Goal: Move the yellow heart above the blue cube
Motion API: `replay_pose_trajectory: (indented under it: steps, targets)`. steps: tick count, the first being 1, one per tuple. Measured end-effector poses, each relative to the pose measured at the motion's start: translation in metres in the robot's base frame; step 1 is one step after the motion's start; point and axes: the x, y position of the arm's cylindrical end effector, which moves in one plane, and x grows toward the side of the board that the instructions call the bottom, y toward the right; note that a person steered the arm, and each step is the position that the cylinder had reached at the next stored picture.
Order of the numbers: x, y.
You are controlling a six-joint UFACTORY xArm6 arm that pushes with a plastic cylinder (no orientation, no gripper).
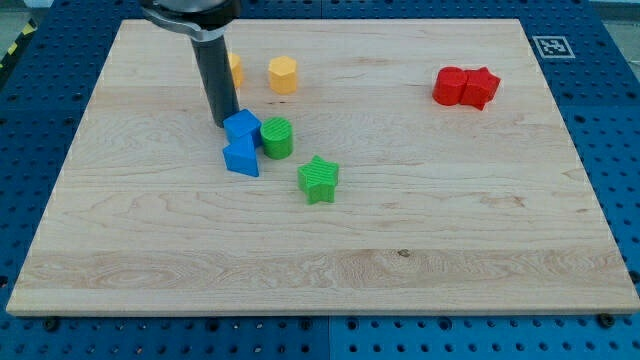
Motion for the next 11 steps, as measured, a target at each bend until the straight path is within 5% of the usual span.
replay_pose_trajectory:
  steps: [3,5,7,11]
  targets:
    - [-0.026,-0.079]
    - [-0.093,-0.089]
    - [-0.085,0.011]
    - [-0.098,0.062]
